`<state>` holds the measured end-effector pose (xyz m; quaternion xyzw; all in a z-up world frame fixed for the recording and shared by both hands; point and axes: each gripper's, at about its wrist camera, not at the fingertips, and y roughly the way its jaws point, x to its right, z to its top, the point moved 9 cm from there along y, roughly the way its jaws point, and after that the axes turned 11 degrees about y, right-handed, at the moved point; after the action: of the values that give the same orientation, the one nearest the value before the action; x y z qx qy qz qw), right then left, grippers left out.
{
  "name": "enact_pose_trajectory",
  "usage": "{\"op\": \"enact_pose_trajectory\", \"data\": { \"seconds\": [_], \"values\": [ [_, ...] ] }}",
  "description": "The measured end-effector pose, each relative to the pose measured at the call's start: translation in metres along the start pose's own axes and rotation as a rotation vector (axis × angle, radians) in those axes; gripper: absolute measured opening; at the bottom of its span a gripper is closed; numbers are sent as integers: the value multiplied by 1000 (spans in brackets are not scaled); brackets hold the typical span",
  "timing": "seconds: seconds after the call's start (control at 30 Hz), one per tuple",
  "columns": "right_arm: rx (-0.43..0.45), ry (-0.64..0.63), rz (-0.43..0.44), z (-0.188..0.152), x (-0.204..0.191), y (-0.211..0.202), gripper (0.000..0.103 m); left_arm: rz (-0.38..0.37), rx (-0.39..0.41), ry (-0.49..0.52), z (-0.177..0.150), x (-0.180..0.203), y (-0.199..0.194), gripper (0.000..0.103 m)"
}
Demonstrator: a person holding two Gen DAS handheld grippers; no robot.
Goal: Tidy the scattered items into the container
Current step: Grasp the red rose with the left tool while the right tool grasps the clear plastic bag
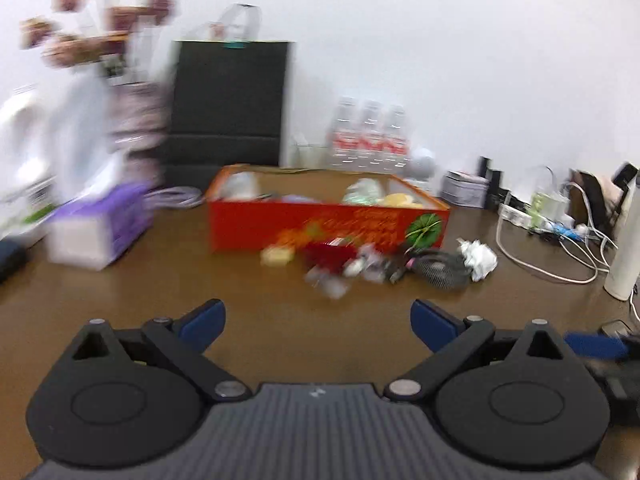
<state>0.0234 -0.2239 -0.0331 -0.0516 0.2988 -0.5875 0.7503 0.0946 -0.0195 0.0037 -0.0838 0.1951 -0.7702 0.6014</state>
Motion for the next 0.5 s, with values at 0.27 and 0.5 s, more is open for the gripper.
{"op": "enact_pose_trajectory", "data": {
  "seconds": [0.27, 0.5],
  "values": [
    [-31, 11, -25, 1, 7, 20, 83, -15, -42, -1, 29, -4, 135, 92],
    [-86, 4, -11, -4, 1, 52, 83, -99, -100, -42, 19, -4, 155, 51]
  ]
}}
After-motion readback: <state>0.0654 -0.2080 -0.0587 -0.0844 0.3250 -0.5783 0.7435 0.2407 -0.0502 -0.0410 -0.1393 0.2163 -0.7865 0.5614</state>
